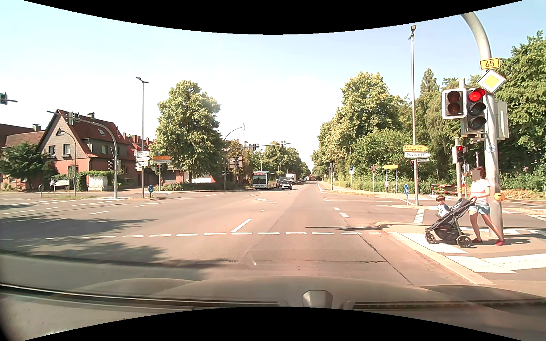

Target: Follow the waypoints while adhering to traffic rules and regulations

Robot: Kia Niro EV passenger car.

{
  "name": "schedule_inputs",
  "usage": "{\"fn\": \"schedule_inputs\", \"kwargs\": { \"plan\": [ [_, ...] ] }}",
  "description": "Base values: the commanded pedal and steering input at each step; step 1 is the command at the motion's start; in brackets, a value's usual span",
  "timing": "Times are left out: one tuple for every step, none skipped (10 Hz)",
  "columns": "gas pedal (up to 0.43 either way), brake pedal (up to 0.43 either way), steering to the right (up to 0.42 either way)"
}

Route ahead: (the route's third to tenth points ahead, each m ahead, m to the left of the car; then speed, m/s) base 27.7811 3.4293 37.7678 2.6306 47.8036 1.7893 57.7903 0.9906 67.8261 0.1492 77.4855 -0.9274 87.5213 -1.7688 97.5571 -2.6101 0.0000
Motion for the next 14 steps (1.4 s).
{"fn": "schedule_inputs", "kwargs": {
  "plan": [
    [0.000,0.280,0.016],
    [0.000,0.280,0.016],
    [0.000,0.280,0.016],
    [0.000,0.274,0.016],
    [0.000,0.280,0.016],
    [0.000,0.280,0.016],
    [0.000,0.280,0.016],
    [0.000,0.280,0.016],
    [0.000,0.280,0.016],
    [0.000,0.280,0.016],
    [0.000,0.274,0.016],
    [0.000,0.274,0.016],
    [0.000,0.280,0.016],
    [0.000,0.280,0.016]
  ]
}}
